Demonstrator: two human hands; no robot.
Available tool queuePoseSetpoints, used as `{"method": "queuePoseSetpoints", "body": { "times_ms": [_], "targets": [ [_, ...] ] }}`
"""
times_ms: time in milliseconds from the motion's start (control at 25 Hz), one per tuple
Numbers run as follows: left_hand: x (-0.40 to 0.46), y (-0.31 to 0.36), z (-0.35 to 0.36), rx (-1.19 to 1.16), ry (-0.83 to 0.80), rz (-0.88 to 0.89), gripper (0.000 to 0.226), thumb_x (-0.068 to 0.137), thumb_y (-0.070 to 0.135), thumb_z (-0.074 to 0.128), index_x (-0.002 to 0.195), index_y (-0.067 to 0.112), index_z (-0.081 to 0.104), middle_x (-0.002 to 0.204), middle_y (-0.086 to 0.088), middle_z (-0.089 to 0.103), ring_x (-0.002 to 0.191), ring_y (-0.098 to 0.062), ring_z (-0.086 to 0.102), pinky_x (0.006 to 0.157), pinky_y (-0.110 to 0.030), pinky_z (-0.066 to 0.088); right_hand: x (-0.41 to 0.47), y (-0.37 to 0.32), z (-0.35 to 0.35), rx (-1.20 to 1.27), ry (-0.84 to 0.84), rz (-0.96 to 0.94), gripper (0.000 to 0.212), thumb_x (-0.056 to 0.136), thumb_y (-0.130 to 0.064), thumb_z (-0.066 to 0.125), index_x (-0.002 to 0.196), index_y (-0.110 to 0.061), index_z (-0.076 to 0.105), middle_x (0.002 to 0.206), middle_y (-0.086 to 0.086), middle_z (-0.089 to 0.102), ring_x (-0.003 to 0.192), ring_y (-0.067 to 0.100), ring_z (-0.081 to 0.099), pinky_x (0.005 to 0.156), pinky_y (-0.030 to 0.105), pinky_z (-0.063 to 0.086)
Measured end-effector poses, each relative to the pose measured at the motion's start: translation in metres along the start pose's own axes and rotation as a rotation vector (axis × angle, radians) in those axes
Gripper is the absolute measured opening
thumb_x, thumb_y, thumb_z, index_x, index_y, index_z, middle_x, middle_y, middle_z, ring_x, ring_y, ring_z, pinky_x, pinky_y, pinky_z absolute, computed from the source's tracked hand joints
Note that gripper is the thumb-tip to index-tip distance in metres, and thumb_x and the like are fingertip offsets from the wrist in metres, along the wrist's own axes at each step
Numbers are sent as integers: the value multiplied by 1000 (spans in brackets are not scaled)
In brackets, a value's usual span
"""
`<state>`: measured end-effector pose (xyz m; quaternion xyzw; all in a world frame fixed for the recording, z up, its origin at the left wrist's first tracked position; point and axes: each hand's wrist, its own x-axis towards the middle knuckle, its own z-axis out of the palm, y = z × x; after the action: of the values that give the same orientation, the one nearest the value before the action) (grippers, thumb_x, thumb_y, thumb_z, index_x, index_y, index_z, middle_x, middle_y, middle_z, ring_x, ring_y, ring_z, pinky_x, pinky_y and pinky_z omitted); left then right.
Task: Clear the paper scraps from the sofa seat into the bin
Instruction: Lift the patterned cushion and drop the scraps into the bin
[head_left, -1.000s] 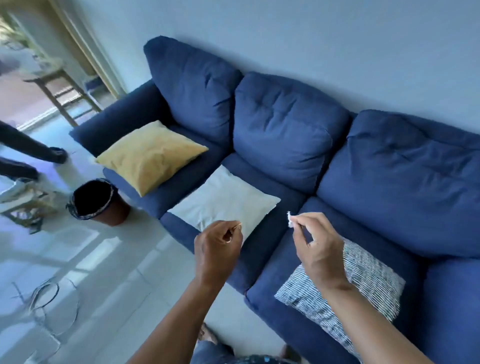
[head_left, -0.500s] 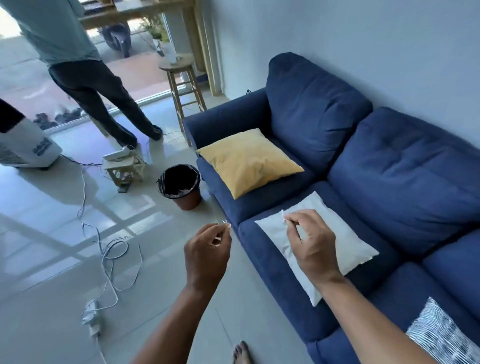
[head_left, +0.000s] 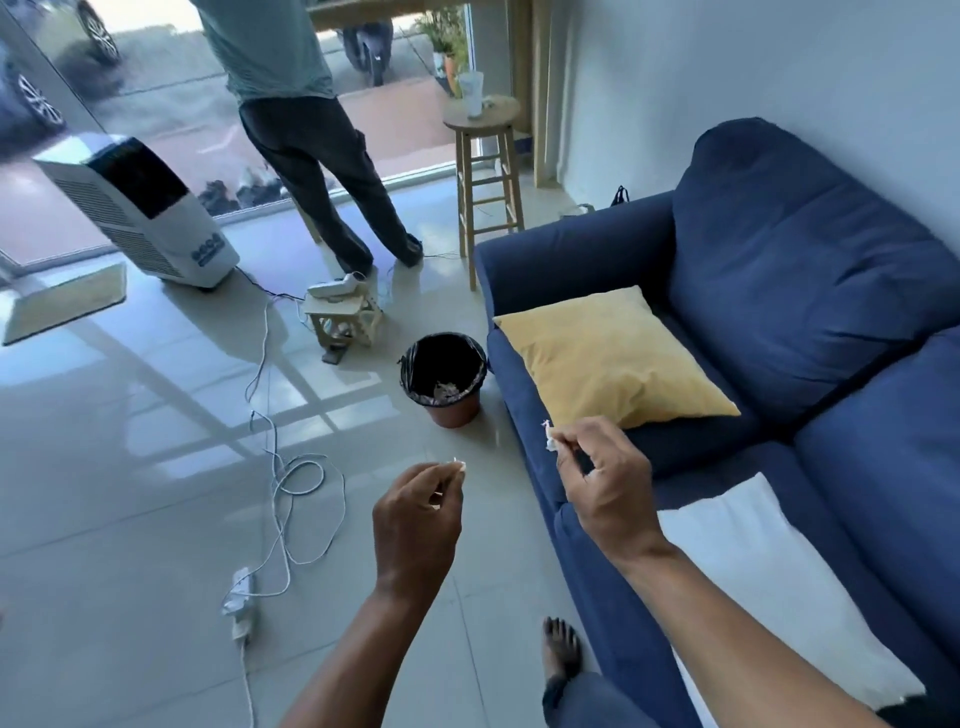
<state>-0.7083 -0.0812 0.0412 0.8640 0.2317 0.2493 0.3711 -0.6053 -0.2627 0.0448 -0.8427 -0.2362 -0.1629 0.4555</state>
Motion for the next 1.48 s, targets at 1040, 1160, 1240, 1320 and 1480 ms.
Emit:
{"method": "queuePoseSetpoints", "body": {
  "times_ms": [1040,1160,1240,1320,1480],
  "targets": [
    [389,-135,30,7,110,-126,7,85,14,77,87,20,79,83,11,73,69,-2,67,69,-25,56,338,31,296,76,-210,-76,10,86,-3,74,94,-10,73,90,2,67,84,15,65,77,35,56],
    [429,-151,33,14,108,-147,5,85,14,77,86,19,79,82,10,73,69,-4,67,69,-26,55,356,31,324,92,-237,-56,10,86,-2,73,94,-8,73,91,3,68,84,16,65,77,33,56],
    [448,-160,40,13,90,-159,5,85,14,77,86,19,79,82,9,73,68,-4,67,69,-25,54,367,38,340,98,-256,-21,10,86,-2,73,94,-8,73,92,3,68,85,15,66,78,31,56],
    [462,-166,49,18,59,-159,5,85,14,77,86,19,79,82,10,73,68,-4,67,69,-23,54,378,47,355,99,-277,-6,11,86,-1,73,94,-9,73,92,2,67,85,13,66,77,29,56],
    [496,-182,71,60,33,-228,3,85,16,77,85,19,78,81,9,73,67,-5,66,68,-23,53,408,79,390,92,-345,37,10,87,-3,72,94,-10,73,93,0,67,84,11,65,75,23,55]
  ]
}}
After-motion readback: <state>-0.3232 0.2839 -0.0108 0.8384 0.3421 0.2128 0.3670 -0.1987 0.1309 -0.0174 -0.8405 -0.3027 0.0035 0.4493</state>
